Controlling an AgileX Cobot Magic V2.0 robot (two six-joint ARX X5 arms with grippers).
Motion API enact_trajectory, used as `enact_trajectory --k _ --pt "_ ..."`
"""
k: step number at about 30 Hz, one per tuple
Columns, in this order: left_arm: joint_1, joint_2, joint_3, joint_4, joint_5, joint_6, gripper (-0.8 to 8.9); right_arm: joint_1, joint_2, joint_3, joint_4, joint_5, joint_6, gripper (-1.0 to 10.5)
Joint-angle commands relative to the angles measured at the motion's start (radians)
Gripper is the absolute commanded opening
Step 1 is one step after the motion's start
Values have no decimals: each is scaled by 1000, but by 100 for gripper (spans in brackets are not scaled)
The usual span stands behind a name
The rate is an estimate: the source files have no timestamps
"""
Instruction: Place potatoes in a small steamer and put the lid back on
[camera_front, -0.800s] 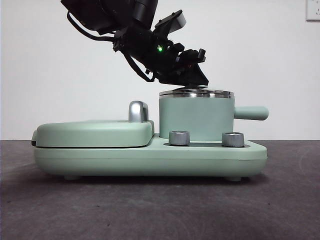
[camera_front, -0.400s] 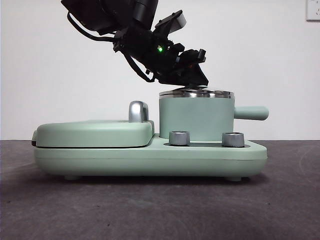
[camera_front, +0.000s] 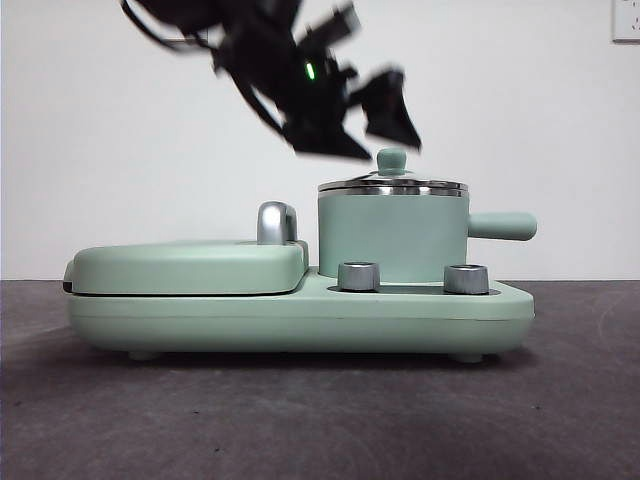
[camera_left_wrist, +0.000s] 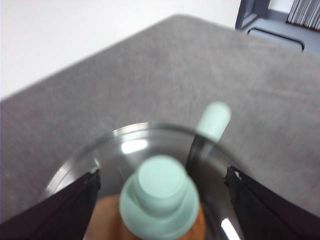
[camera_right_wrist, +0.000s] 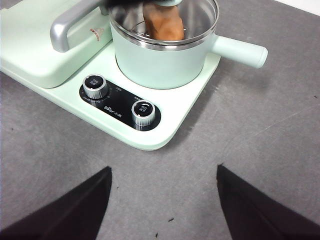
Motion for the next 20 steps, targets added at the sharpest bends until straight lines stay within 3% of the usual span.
enact_trajectory --k 1,9,20 --pt "16 -80 23 -36 4 -39 402 5 5 5 12 5 11 324" --pt "113 -306 -101 -162 3 -101 400 5 6 5 17 4 12 324" --pt "294 -817 -593 -230 3 -232 402 5 6 5 16 -4 39 324"
